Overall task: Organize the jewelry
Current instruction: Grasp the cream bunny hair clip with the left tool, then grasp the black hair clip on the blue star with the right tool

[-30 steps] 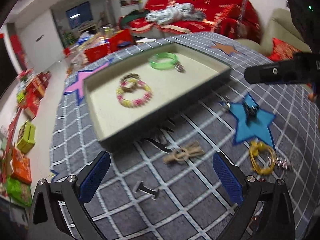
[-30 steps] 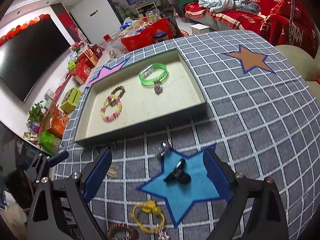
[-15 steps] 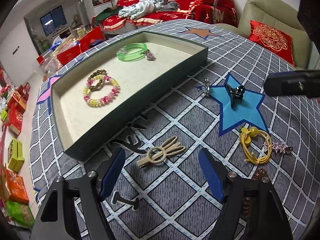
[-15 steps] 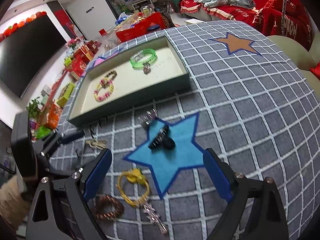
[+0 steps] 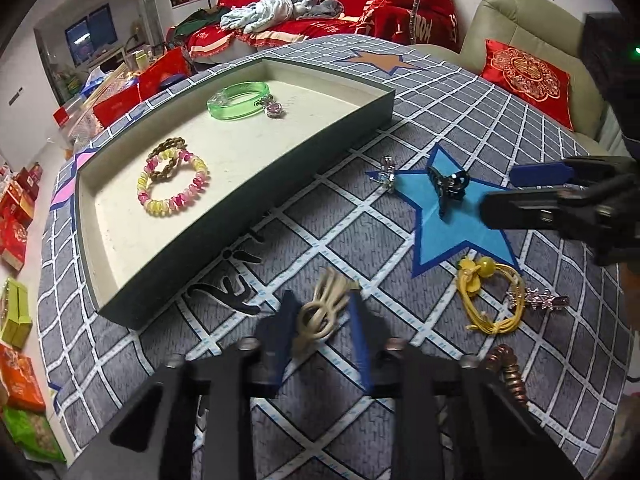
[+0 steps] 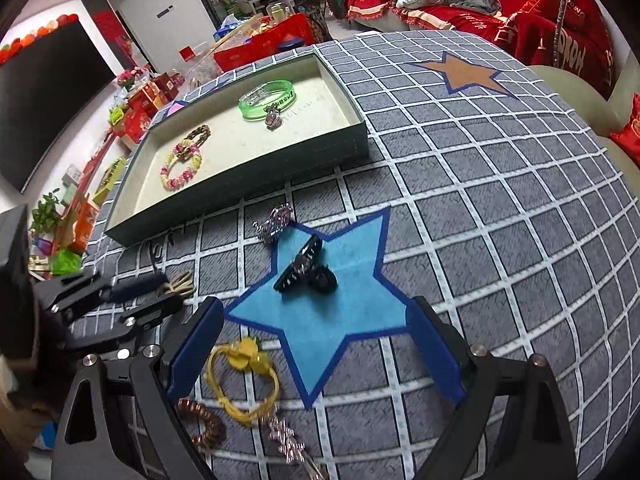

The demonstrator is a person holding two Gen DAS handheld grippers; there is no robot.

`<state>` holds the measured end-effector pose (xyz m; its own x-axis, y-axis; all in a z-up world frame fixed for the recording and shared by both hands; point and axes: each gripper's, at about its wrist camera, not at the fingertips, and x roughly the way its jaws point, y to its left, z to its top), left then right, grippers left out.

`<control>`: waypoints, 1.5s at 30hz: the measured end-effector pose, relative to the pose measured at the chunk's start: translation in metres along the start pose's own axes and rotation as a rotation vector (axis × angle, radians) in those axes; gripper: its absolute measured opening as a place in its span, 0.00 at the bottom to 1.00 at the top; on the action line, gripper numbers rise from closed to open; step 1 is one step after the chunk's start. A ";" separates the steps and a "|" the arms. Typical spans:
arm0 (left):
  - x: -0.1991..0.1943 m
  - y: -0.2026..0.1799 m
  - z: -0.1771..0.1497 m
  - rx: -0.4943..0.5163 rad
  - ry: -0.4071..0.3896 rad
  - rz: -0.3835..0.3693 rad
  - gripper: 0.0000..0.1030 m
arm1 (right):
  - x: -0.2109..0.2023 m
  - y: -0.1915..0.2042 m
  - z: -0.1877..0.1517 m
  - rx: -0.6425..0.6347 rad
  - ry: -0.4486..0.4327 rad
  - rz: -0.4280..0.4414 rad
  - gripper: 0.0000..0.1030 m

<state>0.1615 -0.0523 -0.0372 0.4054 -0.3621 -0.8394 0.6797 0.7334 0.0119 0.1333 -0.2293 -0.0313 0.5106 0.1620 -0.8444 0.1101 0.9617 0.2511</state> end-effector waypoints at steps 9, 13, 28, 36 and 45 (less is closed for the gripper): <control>-0.006 0.001 -0.010 -0.161 -0.003 0.065 0.36 | 0.016 0.007 0.006 -0.001 0.008 -0.038 0.75; -0.008 0.004 -0.013 -0.233 -0.009 0.072 0.36 | 0.022 0.014 0.007 -0.033 0.008 -0.070 0.71; -0.024 0.009 -0.020 -0.327 -0.041 0.059 0.36 | 0.013 0.012 0.006 -0.074 -0.025 -0.089 0.23; -0.034 0.012 -0.013 -0.334 -0.069 0.055 0.36 | 0.008 0.008 0.009 -0.058 -0.028 -0.061 0.20; -0.036 0.013 -0.011 -0.333 -0.071 0.052 0.36 | 0.008 0.015 0.012 -0.132 -0.041 -0.063 0.57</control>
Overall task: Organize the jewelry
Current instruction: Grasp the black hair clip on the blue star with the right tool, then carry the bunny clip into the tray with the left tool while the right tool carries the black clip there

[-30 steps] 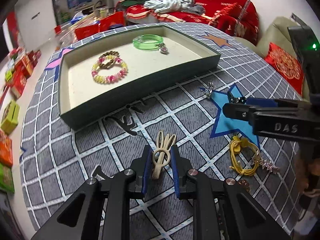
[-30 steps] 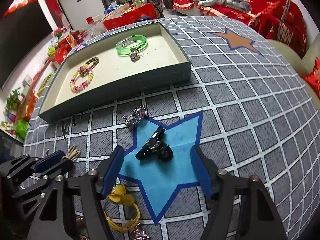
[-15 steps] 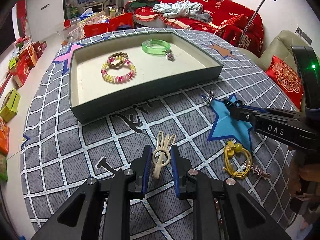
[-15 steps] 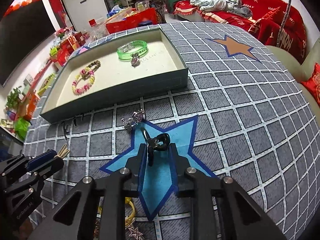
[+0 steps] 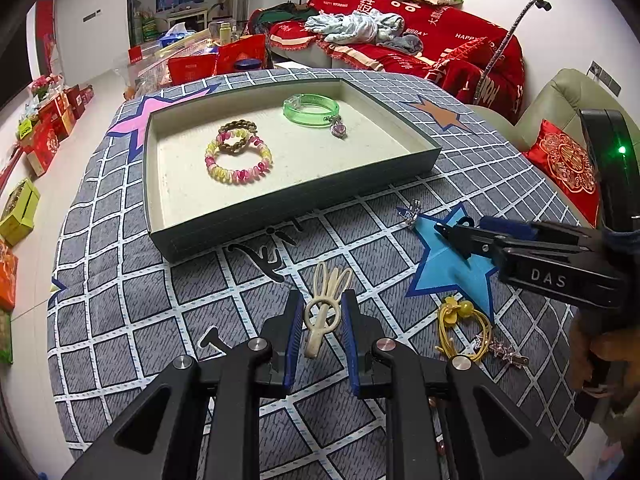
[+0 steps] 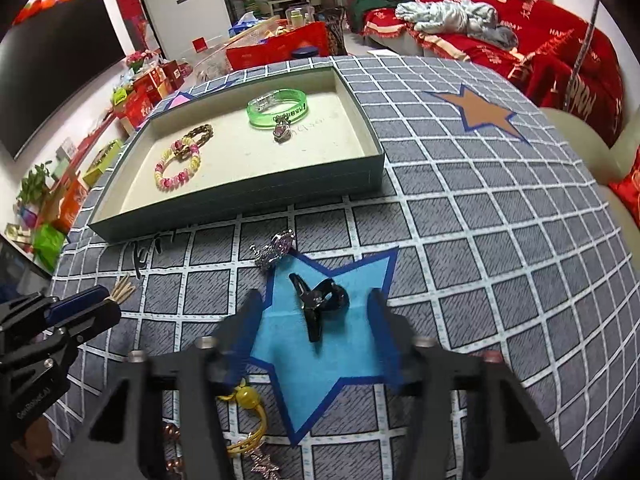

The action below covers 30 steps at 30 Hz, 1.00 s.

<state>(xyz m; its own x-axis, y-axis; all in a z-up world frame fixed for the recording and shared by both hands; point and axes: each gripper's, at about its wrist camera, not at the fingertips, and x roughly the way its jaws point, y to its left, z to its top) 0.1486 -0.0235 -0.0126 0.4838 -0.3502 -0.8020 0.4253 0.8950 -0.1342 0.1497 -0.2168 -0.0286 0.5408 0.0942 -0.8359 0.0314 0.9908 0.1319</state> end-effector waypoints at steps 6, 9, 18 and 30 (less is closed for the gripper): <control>-0.001 0.000 0.000 -0.003 -0.003 -0.001 0.36 | 0.019 -0.001 0.001 -0.018 0.040 -0.007 0.57; -0.002 0.001 0.001 -0.008 -0.004 0.001 0.36 | 0.020 0.004 0.002 -0.058 0.034 -0.040 0.31; -0.008 0.001 0.006 -0.007 -0.021 0.001 0.36 | 0.003 0.001 0.006 -0.041 0.000 -0.022 0.24; -0.017 0.008 0.039 -0.016 -0.079 0.003 0.36 | -0.027 0.008 0.043 -0.027 -0.084 0.057 0.24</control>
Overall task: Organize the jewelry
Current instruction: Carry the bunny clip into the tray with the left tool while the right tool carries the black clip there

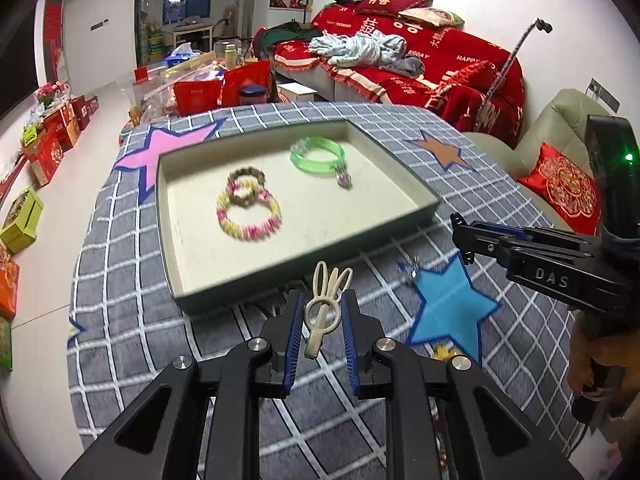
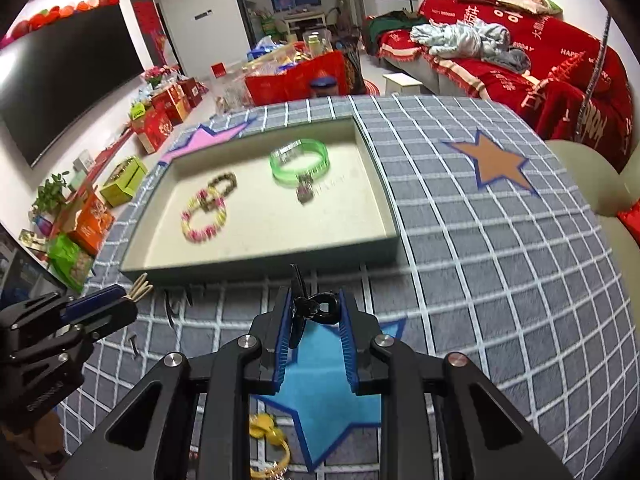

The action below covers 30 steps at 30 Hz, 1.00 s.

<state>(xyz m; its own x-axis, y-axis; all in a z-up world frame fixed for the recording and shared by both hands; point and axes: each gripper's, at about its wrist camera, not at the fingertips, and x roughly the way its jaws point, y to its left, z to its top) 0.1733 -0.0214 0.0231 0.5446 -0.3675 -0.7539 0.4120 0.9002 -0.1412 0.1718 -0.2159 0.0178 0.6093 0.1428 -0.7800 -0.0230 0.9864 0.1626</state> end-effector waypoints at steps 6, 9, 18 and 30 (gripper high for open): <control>0.005 0.010 0.021 0.009 -0.026 0.021 0.36 | 0.008 0.002 0.025 -0.007 -0.003 0.013 0.24; 0.010 0.016 0.032 0.006 -0.035 0.034 0.36 | 0.017 0.002 0.038 -0.004 0.003 0.022 0.24; 0.043 0.040 0.060 0.007 -0.009 0.075 0.36 | 0.061 0.003 0.068 0.001 0.069 0.026 0.24; 0.095 0.060 0.068 -0.013 0.109 0.103 0.36 | 0.114 -0.001 0.079 -0.007 0.150 0.001 0.24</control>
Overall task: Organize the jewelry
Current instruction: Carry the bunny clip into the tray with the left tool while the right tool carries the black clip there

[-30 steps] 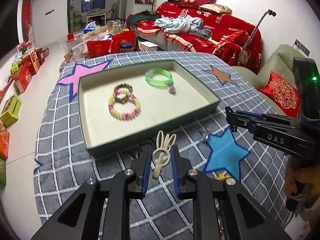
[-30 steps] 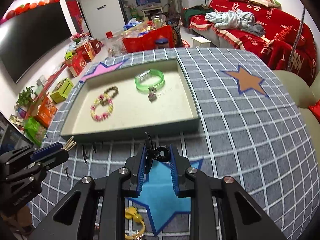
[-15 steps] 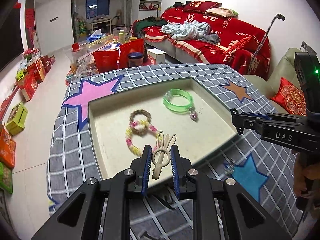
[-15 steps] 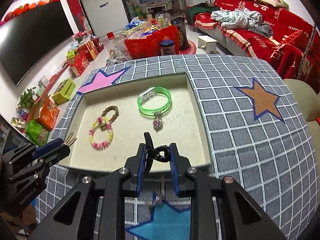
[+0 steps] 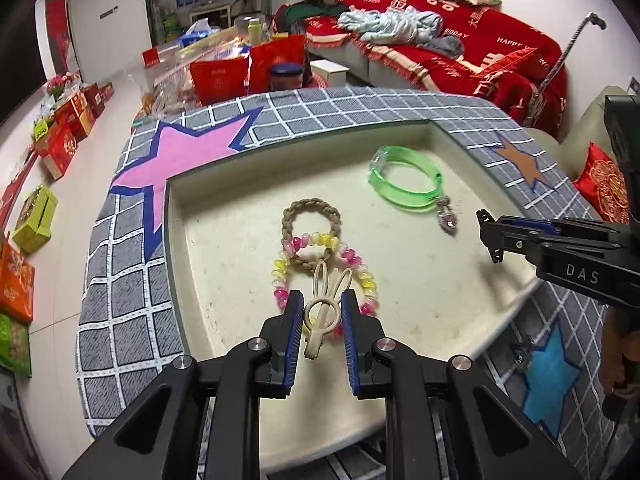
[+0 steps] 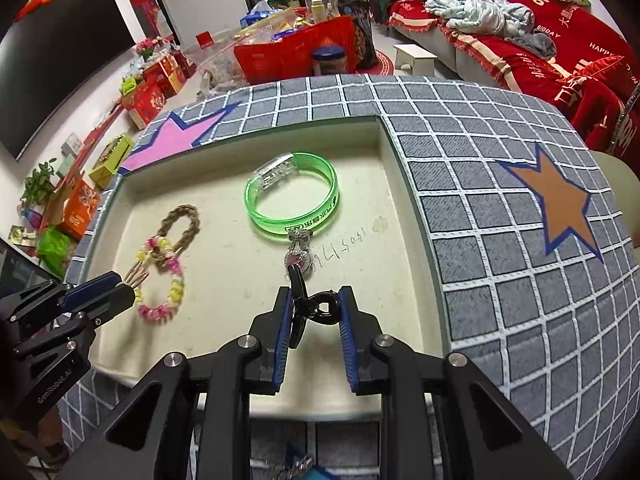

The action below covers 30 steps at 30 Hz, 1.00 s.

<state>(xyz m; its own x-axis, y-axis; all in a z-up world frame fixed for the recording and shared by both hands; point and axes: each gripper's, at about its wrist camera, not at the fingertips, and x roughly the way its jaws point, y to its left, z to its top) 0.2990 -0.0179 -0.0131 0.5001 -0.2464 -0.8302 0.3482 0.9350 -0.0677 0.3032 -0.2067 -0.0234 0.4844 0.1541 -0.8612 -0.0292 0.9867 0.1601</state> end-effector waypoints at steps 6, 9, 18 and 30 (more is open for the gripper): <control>0.017 -0.001 0.008 0.009 0.029 0.028 0.36 | 0.016 -0.001 0.007 0.004 0.019 -0.014 0.24; 0.023 0.001 0.011 0.001 0.032 0.030 0.36 | 0.018 -0.001 0.014 0.010 0.010 -0.018 0.24; 0.038 0.005 0.020 -0.004 0.041 0.075 0.36 | 0.028 -0.005 0.031 0.034 -0.013 -0.035 0.24; 0.028 0.003 0.015 -0.016 -0.001 0.109 0.36 | 0.027 -0.003 0.026 0.037 -0.008 -0.011 0.45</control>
<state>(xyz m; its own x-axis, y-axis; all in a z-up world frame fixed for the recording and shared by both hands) 0.3264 -0.0260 -0.0281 0.5354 -0.1431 -0.8324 0.2793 0.9601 0.0146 0.3395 -0.2066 -0.0343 0.4917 0.1428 -0.8590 0.0088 0.9856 0.1688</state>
